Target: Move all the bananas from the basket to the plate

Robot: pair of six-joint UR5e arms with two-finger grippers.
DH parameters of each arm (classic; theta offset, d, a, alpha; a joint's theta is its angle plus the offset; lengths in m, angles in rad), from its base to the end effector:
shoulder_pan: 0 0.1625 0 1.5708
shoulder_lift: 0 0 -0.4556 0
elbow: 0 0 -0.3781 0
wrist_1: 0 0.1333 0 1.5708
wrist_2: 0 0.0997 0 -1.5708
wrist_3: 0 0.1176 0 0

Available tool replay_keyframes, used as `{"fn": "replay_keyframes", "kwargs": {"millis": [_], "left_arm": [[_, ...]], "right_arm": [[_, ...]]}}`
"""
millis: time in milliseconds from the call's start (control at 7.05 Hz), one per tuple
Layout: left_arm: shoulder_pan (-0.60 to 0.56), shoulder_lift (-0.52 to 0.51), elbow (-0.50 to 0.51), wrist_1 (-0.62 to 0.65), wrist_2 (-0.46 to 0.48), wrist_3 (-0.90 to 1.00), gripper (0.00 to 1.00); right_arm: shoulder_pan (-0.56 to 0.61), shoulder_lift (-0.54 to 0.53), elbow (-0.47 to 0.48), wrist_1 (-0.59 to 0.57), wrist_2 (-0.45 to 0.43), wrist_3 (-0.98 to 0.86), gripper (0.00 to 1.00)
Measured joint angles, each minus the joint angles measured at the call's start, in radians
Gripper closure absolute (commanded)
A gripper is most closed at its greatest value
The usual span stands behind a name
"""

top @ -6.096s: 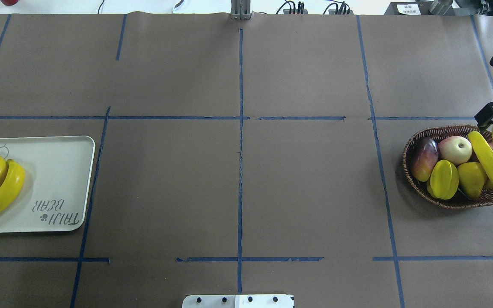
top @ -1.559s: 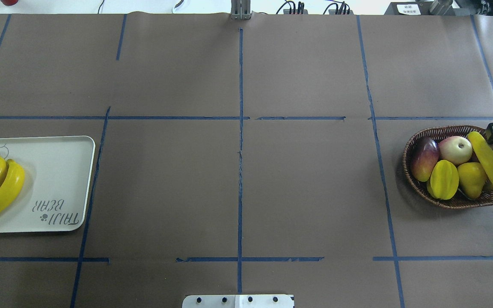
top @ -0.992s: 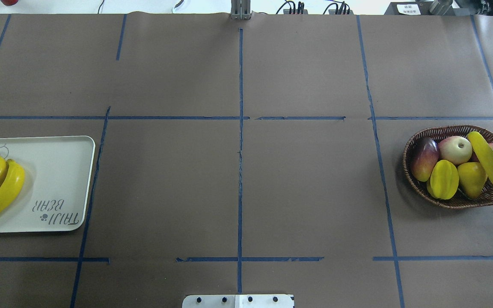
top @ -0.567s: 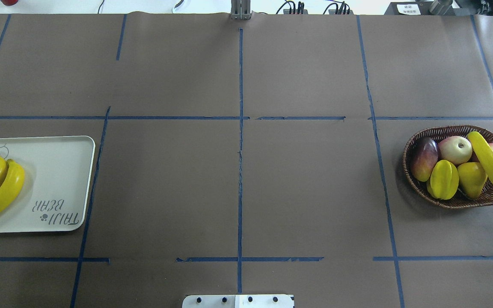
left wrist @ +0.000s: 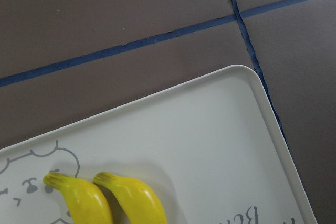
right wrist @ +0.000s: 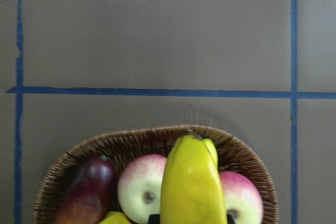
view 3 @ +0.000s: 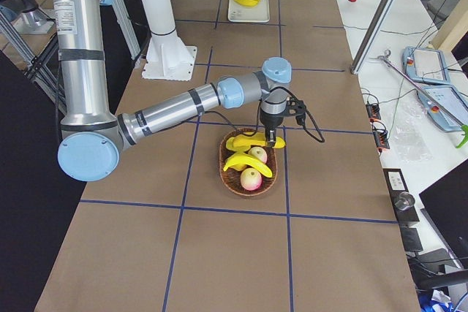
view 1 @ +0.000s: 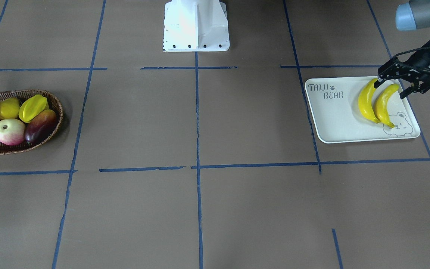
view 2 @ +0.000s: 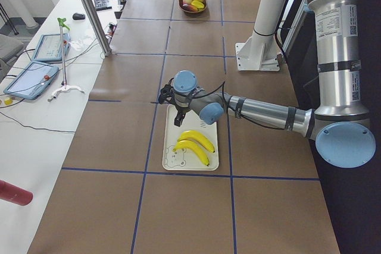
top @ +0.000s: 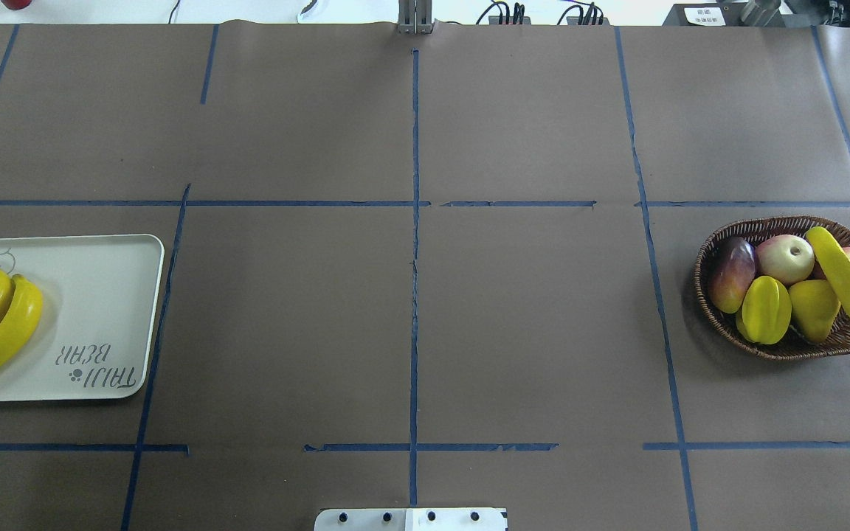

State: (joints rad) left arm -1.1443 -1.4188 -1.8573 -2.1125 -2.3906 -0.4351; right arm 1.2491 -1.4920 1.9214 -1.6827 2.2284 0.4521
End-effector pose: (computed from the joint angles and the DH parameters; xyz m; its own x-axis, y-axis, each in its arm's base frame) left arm 0.1363 -0.4144 0.5623 0.5277 0.3344 -0.7808 -0.1105 0.9385 0.3272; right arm -0.1009 -0.4970 0.5166 0.7524 0.0058 0.6587 -0.0315 0.9991 0.0272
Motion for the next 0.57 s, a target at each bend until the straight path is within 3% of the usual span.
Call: {"fn": "replay_keyframes", "kwargs": {"millis": [567], "left_arm": [[0.022, -0.043, 0.007, -0.206, -0.003, -0.270, 0.00]], "right_arm": [[-0.146, 0.188, 0.002, 0.005, 0.031, 0.368, 0.98]]}}
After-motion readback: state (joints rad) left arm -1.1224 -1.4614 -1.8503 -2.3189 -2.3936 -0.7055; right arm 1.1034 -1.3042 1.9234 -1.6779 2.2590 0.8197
